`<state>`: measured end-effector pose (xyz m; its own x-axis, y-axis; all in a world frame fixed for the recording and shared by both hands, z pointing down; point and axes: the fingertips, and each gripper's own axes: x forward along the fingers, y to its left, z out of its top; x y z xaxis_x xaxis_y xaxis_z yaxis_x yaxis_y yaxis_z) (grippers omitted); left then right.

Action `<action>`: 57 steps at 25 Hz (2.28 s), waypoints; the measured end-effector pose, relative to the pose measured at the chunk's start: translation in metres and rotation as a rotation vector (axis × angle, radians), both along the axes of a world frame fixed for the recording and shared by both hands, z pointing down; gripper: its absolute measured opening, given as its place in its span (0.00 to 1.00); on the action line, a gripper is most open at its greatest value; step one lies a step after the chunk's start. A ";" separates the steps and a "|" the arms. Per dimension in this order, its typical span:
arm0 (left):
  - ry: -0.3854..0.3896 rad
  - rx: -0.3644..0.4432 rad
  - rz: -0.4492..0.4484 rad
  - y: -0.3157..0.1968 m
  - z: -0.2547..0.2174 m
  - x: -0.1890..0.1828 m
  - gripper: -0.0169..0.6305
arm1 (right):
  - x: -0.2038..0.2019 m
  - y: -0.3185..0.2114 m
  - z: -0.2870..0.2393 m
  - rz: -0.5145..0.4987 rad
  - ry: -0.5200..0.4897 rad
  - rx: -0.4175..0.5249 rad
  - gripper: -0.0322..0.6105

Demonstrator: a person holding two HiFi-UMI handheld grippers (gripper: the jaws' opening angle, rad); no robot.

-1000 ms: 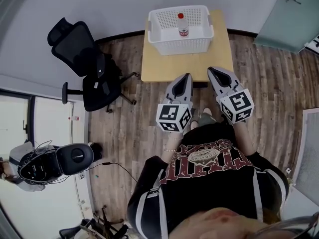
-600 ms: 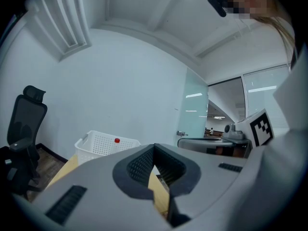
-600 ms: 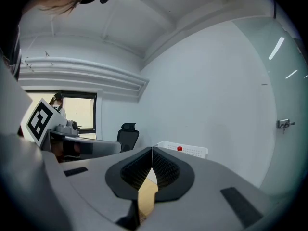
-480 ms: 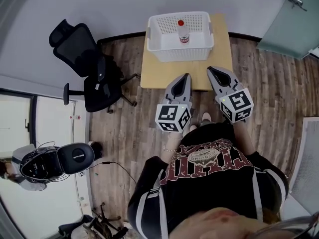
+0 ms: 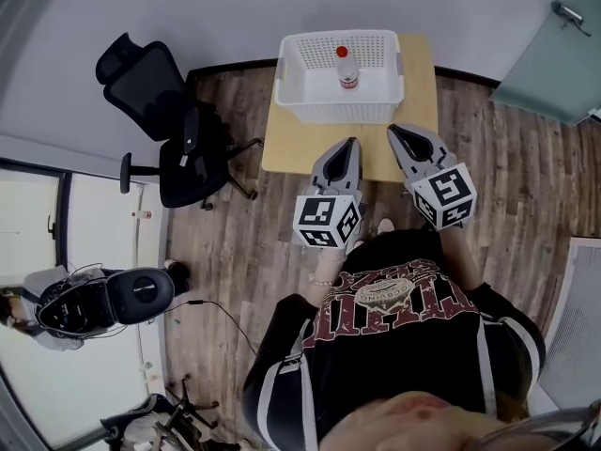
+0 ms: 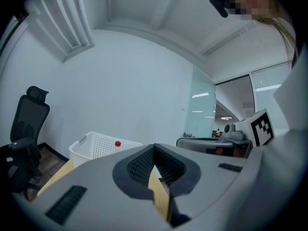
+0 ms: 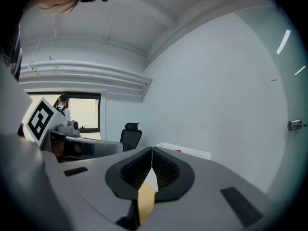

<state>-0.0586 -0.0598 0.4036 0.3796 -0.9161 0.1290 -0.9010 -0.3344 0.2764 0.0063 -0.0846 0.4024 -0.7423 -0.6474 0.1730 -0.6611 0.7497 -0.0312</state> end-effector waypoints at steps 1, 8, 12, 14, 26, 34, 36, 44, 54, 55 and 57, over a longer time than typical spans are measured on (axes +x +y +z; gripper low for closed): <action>0.001 0.001 -0.005 -0.002 0.000 0.001 0.10 | 0.001 -0.003 0.000 -0.006 -0.001 0.000 0.08; 0.000 0.008 -0.057 -0.013 -0.002 -0.001 0.10 | 0.004 -0.017 0.000 -0.036 -0.002 0.005 0.08; -0.002 0.004 -0.071 -0.017 -0.001 -0.001 0.10 | 0.005 -0.021 0.001 -0.050 -0.004 0.003 0.08; -0.001 0.003 -0.071 -0.021 -0.002 -0.001 0.10 | 0.005 -0.024 0.001 -0.051 -0.006 0.000 0.08; 0.000 -0.018 -0.035 -0.051 0.006 -0.006 0.10 | 0.002 -0.051 0.005 -0.007 -0.006 -0.014 0.08; -0.005 -0.025 -0.011 -0.077 0.008 -0.018 0.10 | -0.012 -0.075 0.009 0.007 0.006 -0.020 0.08; -0.004 -0.026 -0.010 -0.083 0.008 -0.024 0.10 | -0.017 -0.081 0.010 0.008 0.010 -0.023 0.08; -0.002 -0.036 0.012 -0.113 0.013 -0.043 0.10 | -0.038 -0.110 0.017 0.019 0.021 -0.040 0.08; -0.004 -0.051 0.044 -0.149 0.020 -0.055 0.10 | -0.053 -0.143 0.027 0.039 0.036 -0.062 0.08; -0.006 -0.052 0.046 -0.152 0.021 -0.057 0.10 | -0.055 -0.146 0.029 0.042 0.037 -0.063 0.08; -0.006 -0.055 0.053 -0.159 0.023 -0.060 0.10 | -0.058 -0.153 0.031 0.047 0.040 -0.066 0.08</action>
